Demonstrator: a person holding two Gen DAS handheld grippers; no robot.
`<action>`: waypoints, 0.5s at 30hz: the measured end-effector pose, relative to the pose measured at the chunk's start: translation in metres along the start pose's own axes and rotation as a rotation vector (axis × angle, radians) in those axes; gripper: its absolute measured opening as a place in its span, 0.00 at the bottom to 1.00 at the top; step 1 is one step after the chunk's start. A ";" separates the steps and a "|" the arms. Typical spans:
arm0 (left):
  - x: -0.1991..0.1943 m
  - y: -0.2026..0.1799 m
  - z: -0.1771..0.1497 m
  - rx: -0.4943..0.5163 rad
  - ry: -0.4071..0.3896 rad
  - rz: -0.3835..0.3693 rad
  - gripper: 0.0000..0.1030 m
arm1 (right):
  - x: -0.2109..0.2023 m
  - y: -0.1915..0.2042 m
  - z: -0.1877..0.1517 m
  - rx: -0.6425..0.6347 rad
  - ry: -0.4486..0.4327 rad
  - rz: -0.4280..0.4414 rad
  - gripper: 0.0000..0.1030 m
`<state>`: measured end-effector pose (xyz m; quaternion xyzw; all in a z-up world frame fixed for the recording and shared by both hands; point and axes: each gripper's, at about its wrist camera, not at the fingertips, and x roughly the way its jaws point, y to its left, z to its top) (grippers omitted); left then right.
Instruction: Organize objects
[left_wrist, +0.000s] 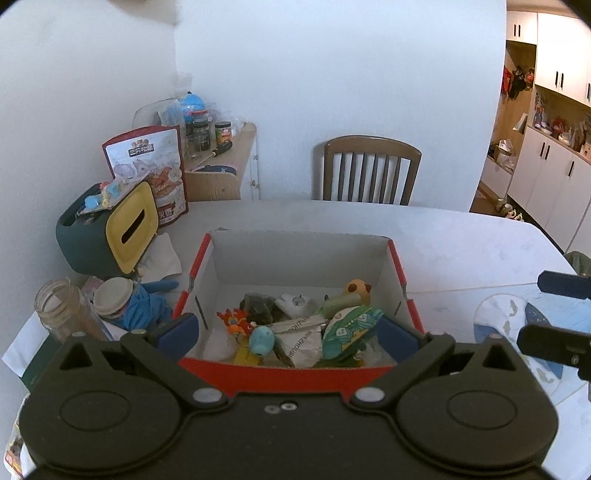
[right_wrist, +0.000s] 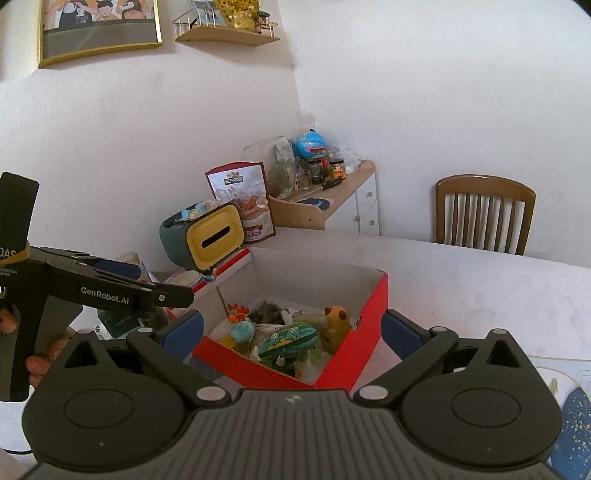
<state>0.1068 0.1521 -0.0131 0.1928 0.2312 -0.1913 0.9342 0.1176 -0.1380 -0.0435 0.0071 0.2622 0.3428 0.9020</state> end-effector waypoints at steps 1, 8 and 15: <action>-0.001 0.000 -0.001 -0.001 0.000 0.003 1.00 | 0.000 0.001 0.000 0.002 -0.002 0.000 1.00; -0.011 -0.008 -0.003 0.013 -0.024 0.017 1.00 | -0.012 -0.003 -0.001 0.008 -0.026 -0.015 1.00; -0.011 -0.013 -0.005 0.010 -0.024 0.012 1.00 | -0.023 -0.006 -0.004 -0.029 -0.036 -0.047 1.00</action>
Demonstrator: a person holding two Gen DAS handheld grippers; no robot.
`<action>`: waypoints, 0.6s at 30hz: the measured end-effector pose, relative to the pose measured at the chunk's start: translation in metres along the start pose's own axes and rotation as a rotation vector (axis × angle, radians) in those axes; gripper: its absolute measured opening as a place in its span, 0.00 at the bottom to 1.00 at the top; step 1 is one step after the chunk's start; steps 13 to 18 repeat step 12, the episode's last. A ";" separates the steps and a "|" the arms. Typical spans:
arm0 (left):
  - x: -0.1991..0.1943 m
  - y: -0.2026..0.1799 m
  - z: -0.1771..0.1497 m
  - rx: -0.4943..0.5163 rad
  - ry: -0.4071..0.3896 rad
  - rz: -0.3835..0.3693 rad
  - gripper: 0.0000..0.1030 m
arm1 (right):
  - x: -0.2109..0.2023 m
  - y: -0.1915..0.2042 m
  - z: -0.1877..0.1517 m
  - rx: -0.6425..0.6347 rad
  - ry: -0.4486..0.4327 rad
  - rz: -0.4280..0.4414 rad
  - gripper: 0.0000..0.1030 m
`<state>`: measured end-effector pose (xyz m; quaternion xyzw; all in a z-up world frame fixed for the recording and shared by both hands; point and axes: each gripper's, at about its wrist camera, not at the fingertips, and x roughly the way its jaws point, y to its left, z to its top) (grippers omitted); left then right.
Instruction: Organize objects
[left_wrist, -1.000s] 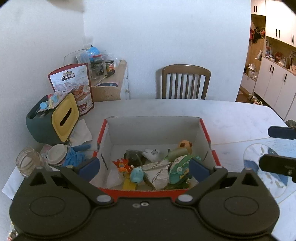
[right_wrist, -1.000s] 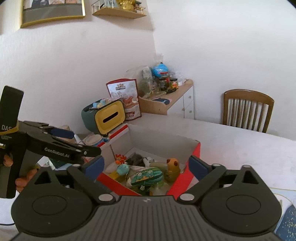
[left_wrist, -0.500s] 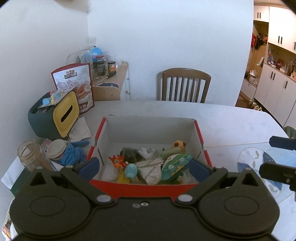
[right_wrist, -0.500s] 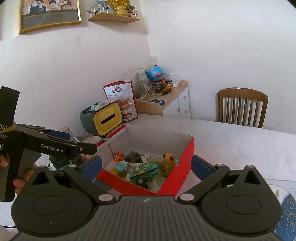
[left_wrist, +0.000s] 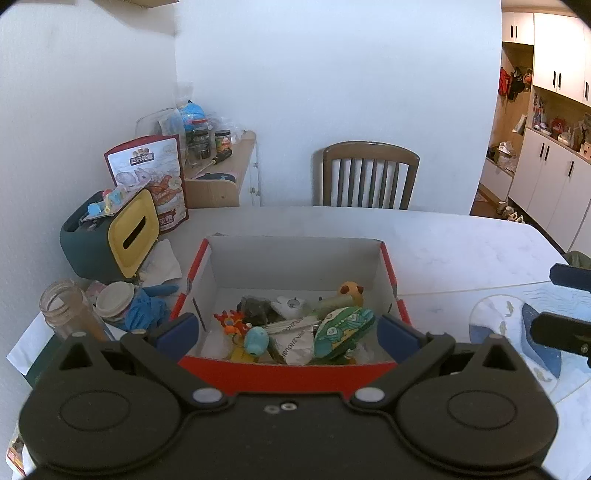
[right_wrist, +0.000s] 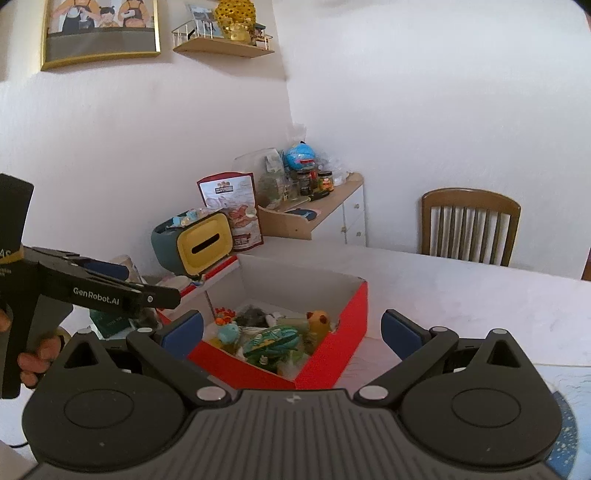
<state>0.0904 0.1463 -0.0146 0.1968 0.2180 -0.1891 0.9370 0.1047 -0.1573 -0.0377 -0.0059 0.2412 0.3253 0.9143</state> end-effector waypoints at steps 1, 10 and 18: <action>0.000 -0.001 0.000 0.001 0.001 0.000 1.00 | -0.001 -0.001 -0.001 0.001 -0.001 -0.005 1.00; 0.000 -0.010 0.000 0.002 0.009 0.002 1.00 | -0.008 -0.035 -0.014 0.040 0.020 -0.108 1.00; -0.001 -0.014 0.001 0.004 0.008 0.008 1.00 | -0.009 -0.052 -0.021 0.049 0.032 -0.170 1.00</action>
